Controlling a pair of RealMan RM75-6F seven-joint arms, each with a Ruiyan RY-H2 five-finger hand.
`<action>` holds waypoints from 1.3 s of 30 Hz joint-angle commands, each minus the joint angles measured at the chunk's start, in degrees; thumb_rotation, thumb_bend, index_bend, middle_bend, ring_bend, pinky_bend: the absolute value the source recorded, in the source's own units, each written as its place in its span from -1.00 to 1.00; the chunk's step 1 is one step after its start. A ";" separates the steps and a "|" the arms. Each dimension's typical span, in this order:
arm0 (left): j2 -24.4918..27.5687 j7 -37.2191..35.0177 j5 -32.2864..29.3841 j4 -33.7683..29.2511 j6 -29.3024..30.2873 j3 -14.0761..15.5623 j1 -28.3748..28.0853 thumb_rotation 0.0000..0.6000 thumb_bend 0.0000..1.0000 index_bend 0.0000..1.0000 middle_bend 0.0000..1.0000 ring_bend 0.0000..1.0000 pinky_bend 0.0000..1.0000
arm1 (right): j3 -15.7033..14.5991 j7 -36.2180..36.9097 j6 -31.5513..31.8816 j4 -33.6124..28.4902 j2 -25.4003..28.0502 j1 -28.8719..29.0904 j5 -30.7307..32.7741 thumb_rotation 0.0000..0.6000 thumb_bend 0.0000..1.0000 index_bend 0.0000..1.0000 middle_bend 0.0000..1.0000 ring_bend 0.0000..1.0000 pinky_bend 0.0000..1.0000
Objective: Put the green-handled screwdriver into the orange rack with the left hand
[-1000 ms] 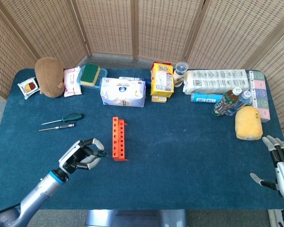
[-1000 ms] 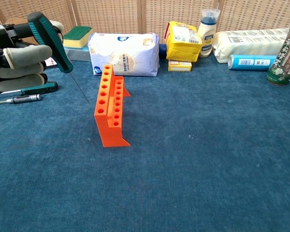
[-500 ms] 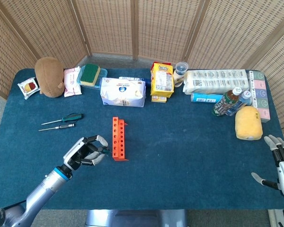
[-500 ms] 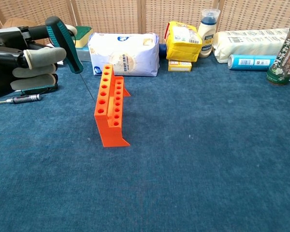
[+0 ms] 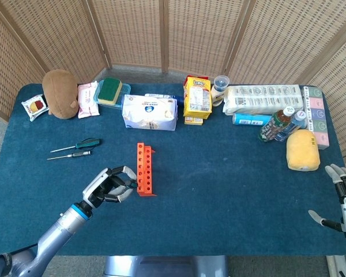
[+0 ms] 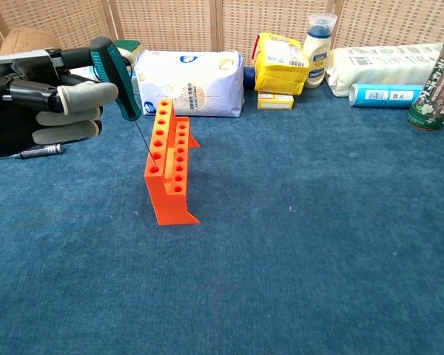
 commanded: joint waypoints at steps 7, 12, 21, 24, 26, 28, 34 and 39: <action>-0.69 0.90 -0.77 0.76 -0.28 -0.22 0.05 1.00 -0.10 0.00 1.00 1.00 1.00 | 0.00 0.01 0.02 0.12 -0.02 -0.01 0.00 1.00 -0.70 -0.89 -0.87 -0.91 -1.00; -0.88 0.99 -0.94 0.78 -0.88 -0.23 -0.11 1.00 -0.10 0.00 1.00 1.00 1.00 | 0.03 0.04 0.13 0.10 0.01 -0.06 0.02 1.00 -0.70 -0.89 -0.87 -0.92 -1.00; -1.09 1.34 -1.20 0.94 -1.16 -0.48 -0.12 1.00 -0.10 0.00 1.00 1.00 1.00 | 0.00 0.33 0.28 0.09 0.13 -0.13 -0.13 1.00 -0.70 -0.89 -0.87 -0.92 -1.00; -1.14 1.55 -1.43 1.07 -1.34 -0.58 -0.14 1.00 -0.10 0.00 1.00 1.00 1.00 | -0.01 0.39 0.31 0.13 0.11 -0.15 -0.15 1.00 -0.70 -0.89 -0.87 -0.91 -1.00; -1.24 1.72 -1.64 1.20 -1.44 -0.65 -0.14 1.00 -0.10 0.00 1.00 1.00 1.00 | -0.01 0.35 0.28 0.09 0.10 -0.14 -0.13 1.00 -0.70 -0.89 -0.87 -0.92 -1.00; -1.44 1.82 -2.08 1.48 -1.69 -0.80 -0.18 1.00 -0.10 0.00 1.00 1.00 1.00 | -0.01 0.36 0.30 0.05 0.14 -0.16 -0.12 1.00 -0.70 -0.89 -0.87 -0.91 -1.00; -2.47 1.98 -3.58 2.56 -3.04 -1.44 -0.60 1.00 -0.09 0.00 1.00 1.00 1.00 | 0.00 0.38 0.25 0.04 0.14 -0.16 -0.04 1.00 -0.70 -0.89 -0.87 -0.91 -1.00; -2.76 2.07 -3.58 2.84 -3.32 -1.58 -0.62 1.00 -0.09 0.00 1.00 1.00 1.00 | -0.02 0.56 0.31 0.03 0.21 -0.18 -0.12 1.00 -0.70 -0.89 -0.87 -0.92 -1.00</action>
